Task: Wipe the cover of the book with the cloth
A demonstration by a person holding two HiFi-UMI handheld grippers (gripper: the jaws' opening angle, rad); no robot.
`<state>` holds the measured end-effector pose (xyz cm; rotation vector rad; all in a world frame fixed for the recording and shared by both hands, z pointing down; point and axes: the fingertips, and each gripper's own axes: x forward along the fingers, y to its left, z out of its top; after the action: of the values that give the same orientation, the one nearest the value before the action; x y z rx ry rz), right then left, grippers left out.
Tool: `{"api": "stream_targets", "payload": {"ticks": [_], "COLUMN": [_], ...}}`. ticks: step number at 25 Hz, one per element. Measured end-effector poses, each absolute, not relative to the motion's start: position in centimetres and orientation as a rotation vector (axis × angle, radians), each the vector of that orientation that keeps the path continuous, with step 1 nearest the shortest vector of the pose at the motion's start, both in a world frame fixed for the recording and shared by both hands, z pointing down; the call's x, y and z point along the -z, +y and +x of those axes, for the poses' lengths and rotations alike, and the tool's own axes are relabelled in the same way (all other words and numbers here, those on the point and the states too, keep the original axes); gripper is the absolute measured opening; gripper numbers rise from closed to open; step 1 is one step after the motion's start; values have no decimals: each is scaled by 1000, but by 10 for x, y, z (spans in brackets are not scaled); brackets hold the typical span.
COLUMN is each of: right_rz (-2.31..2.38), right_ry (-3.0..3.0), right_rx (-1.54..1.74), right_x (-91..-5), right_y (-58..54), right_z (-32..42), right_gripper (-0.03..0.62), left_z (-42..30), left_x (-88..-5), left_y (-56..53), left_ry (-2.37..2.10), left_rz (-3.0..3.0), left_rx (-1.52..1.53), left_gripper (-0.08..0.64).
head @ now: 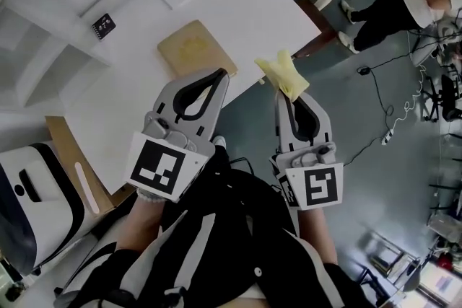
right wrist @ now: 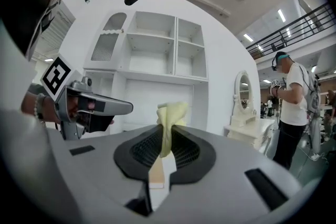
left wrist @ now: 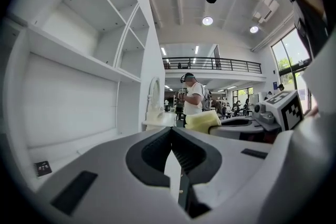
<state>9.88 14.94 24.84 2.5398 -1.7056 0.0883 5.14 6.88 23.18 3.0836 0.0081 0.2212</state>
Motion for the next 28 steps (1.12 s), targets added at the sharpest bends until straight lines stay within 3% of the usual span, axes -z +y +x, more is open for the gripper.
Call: {"api": "stream_targets", "payload": {"ticks": [28], "right_rz": [2061], "right_ry": [-2104], "right_rx": [-128], "right_x": [-279], "right_y": [25], "right_z": [114], "right_gripper": [38], "left_z": [24], "left_x": [-279], "left_y": [-50], "left_ry": [-636], "left_rz": [2928], "left_rx": [-320], "left_gripper": [2]}}
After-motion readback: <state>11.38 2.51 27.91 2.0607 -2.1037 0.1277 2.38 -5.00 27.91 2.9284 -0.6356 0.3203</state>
